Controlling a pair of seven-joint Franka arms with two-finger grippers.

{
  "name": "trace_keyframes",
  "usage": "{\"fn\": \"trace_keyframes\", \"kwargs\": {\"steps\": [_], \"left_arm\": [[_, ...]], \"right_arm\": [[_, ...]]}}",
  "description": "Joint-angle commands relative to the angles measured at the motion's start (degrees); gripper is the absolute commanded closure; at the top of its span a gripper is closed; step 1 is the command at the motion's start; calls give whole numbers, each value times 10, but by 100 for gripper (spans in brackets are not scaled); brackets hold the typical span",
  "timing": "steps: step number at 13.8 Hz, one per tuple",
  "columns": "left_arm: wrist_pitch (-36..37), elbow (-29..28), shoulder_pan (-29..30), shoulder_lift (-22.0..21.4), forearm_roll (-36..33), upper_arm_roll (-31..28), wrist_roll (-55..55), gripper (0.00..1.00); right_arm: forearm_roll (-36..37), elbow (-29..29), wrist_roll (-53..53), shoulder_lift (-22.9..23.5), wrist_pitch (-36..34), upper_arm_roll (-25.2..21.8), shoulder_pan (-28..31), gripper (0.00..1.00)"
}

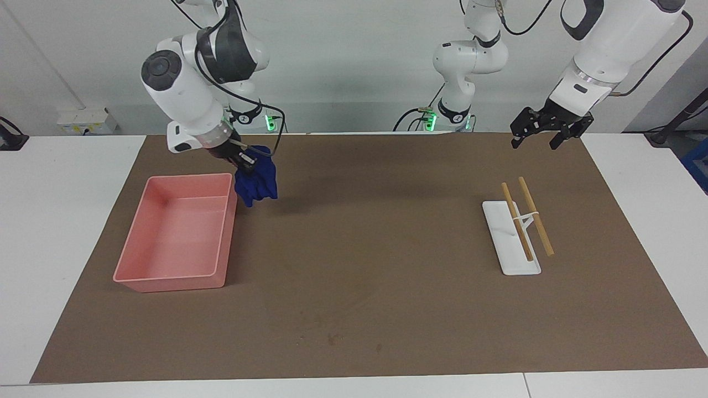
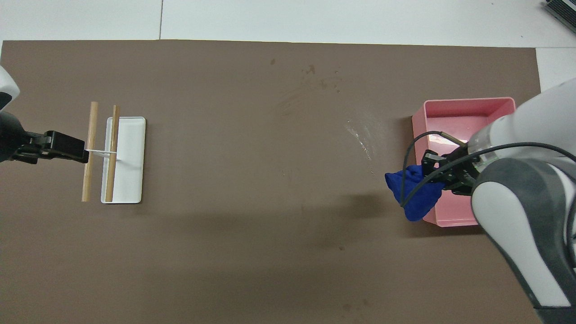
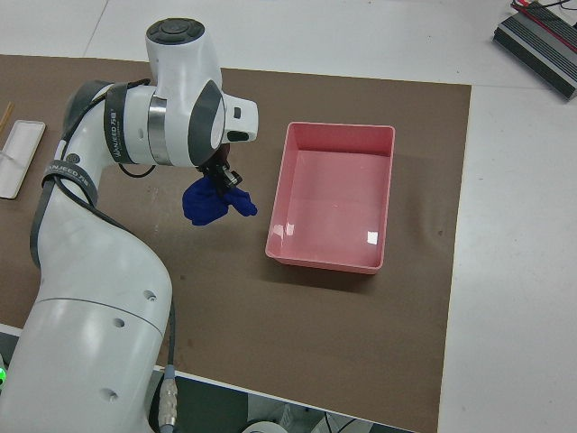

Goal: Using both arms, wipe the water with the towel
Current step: 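Carry the blue cloth with the right gripper into the pink bin, then lower the cloth into the bin and open the right gripper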

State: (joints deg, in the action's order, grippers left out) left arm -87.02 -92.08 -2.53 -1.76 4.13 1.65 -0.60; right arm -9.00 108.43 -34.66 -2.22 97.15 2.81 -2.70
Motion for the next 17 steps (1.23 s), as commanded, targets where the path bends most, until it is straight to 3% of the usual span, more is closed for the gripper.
{"fn": "trace_keyframes", "kwargs": {"steps": [1,5,9,10,11,12,17], "left_arm": [[-2,-14,-1,-15,7,-3,5,0],[2,-15,-15,-16,-3,-9,7,0],[0,-20,6,-19,-9,-2,7,0],[1,-20,7,-19,-9,-2,7,0],[0,-20,10,-19,-9,1,7,0],[0,-20,13,-19,-9,6,7,0],[-2,-24,30,-19,-9,24,7,0]], "right_arm": [[12,10,99,-2,7,6,73,100],[28,73,236,5,70,6,153,100],[46,146,296,20,139,6,184,100],[48,153,293,19,144,6,183,63],[48,149,287,20,139,7,176,18],[49,142,288,21,137,8,174,0],[99,41,291,8,69,11,132,0]]}}
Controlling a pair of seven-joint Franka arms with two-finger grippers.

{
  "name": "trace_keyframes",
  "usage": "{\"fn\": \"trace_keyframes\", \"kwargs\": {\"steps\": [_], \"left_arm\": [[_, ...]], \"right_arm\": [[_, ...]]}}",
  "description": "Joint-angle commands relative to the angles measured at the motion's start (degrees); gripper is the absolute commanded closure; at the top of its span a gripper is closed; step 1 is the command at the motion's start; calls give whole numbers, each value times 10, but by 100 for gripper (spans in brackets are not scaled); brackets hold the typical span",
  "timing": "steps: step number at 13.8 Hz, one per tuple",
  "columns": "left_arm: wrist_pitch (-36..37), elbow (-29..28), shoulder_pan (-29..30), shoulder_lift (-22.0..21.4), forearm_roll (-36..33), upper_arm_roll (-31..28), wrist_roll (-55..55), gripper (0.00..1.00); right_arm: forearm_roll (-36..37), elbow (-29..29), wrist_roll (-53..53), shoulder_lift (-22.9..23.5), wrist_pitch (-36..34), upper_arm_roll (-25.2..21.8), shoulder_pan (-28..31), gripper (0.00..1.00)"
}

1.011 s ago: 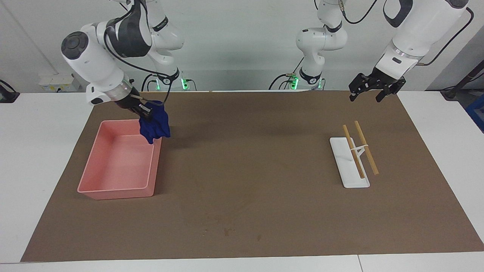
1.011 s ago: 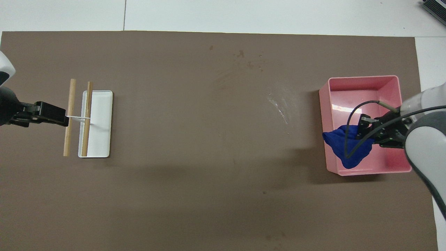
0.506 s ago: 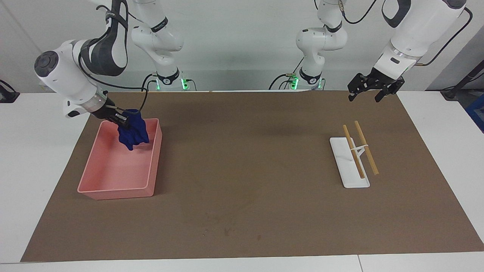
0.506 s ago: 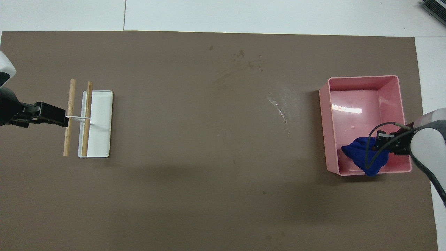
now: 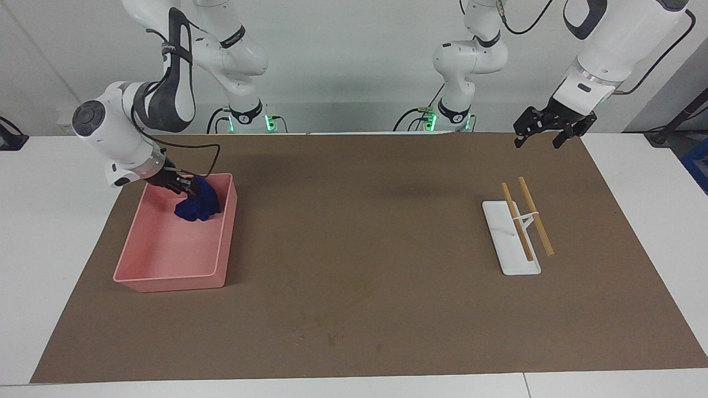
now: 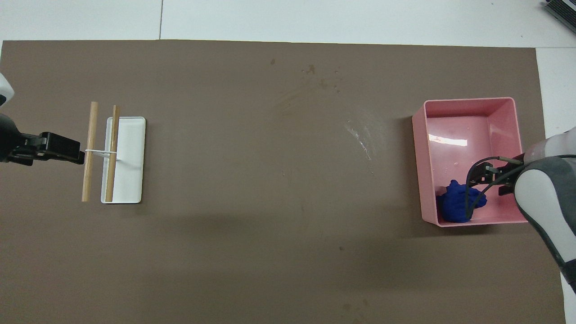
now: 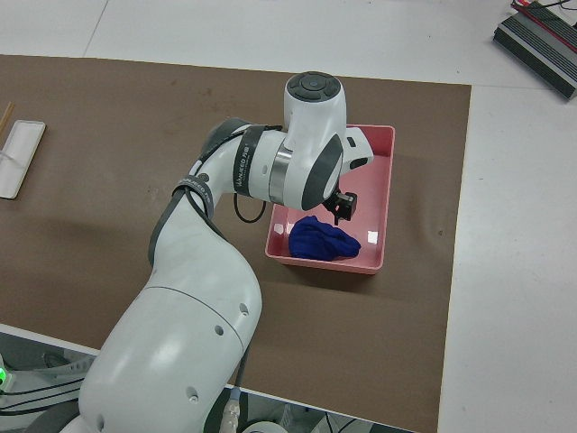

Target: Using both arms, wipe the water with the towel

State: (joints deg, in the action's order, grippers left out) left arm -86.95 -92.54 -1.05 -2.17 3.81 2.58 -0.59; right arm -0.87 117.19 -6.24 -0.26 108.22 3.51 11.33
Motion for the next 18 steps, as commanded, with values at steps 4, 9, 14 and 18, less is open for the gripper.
{"fn": "trace_keyframes", "kwargs": {"steps": [4,9,14,18], "left_arm": [[48,12,13,-7,-37,18,8,0],[21,6,15,-9,-33,22,9,0],[25,-6,13,-14,-33,21,4,0],[25,-6,15,-14,-33,21,3,0]], "right_arm": [[27,-171,7,-11,-96,7,-15,0],[26,-271,8,-6,-167,8,-35,0],[20,-307,-13,-5,-208,11,-85,0],[15,-315,-14,-3,-239,11,-83,0]]}}
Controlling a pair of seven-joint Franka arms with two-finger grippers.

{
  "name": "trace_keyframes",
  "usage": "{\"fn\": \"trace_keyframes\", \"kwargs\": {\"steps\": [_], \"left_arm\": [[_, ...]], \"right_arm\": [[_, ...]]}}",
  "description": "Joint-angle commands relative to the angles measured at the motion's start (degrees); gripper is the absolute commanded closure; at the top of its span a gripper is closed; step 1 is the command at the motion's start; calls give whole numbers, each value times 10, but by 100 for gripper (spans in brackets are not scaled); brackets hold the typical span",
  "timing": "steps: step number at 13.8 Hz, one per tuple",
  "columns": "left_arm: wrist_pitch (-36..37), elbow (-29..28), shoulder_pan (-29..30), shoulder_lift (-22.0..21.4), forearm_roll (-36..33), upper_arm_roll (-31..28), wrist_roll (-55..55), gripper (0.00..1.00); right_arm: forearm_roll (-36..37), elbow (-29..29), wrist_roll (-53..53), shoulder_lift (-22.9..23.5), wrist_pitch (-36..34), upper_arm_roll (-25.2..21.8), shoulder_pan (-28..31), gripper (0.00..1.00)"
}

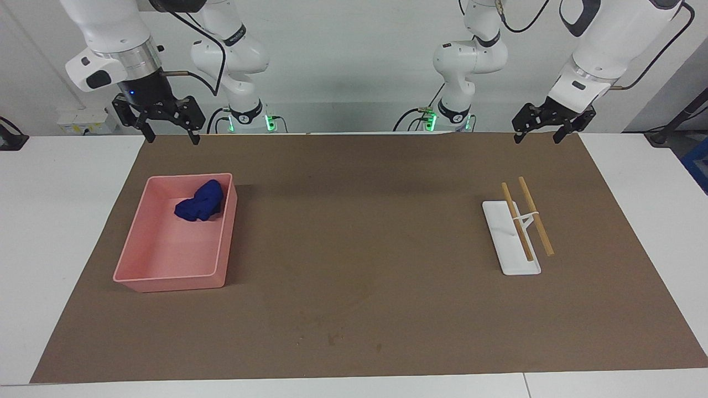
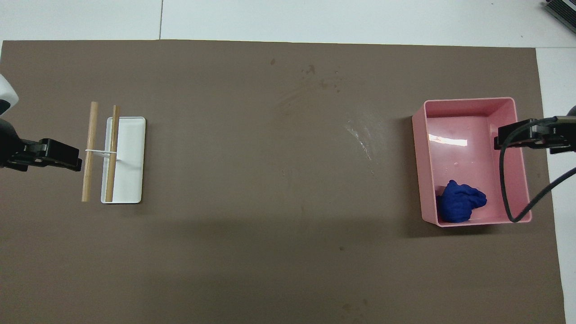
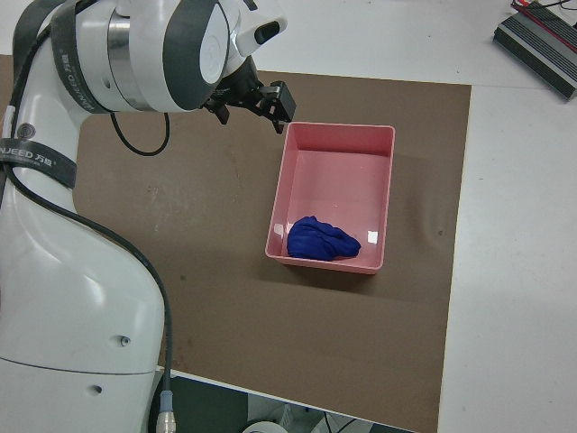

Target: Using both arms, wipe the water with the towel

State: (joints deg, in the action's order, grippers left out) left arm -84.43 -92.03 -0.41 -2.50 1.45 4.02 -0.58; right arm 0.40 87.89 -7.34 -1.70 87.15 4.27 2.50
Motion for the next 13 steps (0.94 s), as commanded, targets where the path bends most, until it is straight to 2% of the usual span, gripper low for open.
{"fn": "trace_keyframes", "kwargs": {"steps": [1,13], "left_arm": [[0,-11,8,-11,-9,6,3,0],[0,-11,8,-11,-9,6,3,0]], "right_arm": [[1,-18,-3,11,-30,2,8,0],[0,7,-8,-1,-25,2,10,0]]}}
